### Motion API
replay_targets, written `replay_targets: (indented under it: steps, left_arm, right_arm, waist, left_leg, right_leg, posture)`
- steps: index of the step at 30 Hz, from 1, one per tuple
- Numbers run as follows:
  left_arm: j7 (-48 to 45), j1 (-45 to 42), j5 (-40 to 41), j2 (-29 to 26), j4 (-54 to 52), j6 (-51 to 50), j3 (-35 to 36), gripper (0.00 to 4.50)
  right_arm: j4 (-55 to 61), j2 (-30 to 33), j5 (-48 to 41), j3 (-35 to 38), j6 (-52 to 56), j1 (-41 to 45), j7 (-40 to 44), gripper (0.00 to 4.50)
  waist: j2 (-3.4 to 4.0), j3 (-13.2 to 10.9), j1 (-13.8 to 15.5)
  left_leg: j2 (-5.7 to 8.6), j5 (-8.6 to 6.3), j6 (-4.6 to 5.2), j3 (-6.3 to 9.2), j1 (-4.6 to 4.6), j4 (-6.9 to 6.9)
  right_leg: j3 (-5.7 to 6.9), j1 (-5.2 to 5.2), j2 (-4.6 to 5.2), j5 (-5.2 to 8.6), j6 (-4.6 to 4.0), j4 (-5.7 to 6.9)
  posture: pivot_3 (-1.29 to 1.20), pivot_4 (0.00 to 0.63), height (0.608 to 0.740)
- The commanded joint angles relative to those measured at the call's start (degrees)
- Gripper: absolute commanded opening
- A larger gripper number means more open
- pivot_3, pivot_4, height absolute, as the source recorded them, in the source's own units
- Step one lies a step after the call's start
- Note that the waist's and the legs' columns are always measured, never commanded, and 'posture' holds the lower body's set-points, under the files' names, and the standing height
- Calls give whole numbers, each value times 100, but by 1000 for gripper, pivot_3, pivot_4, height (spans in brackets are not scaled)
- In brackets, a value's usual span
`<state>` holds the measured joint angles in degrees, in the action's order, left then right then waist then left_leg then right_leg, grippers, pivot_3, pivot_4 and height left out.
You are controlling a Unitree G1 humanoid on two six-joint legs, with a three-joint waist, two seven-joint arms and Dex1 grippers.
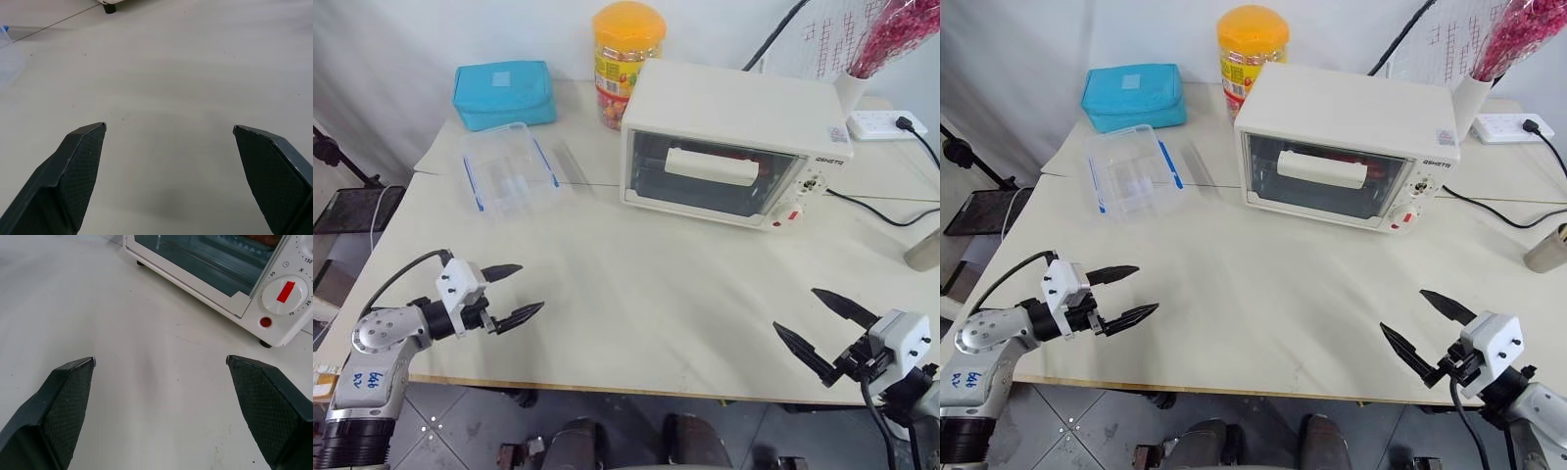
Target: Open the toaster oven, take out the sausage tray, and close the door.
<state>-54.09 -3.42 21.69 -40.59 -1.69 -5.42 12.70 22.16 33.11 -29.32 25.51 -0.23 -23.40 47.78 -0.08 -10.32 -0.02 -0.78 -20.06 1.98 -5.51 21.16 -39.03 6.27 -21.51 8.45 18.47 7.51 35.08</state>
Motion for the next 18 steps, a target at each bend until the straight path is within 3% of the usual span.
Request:
replay_targets:
  steps: [1,4,11,18]
  left_arm:
    - [-80,-17,40,-102,-190,-19,31,4389]
    - [-194,-39,273,-73,-286,-166,74,4389]
    - [-292,-953,1755,-41,-560,-1601,320,4389]
    - [150,-1671,1925,308,-794,-1972,199,4389]
  right_arm:
    - [81,-53,-54,34,-98,11,13,4500]
    - [249,-52,-225,-113,148,161,-64,4500]
    - [882,140,-1197,-808,1774,1684,-775,4500]
    - [-120,-42,-970,-1217,2579,3716,-1564,4500]
  waist:
    - [0,0,-1]
    - [0,0,0]
    - [-1,0,-10]
    - [-1,-1,-7]
  left_leg:
    - [0,0,0,0,0,0]
    - [0,0,0,-1,0,0]
    - [-3,11,-7,9,-2,-11]
    - [7,13,-2,10,2,-10]
  right_leg:
    - [0,0,0,0,0,0]
    - [0,0,0,0,0,0]
    - [-13,-1,7,0,0,19]
    - [5,-7,-3,1,-1,28]
  posture:
    - [0,150,740]
    - [0,150,740]
    - [0,150,740]
    - [0,150,740]
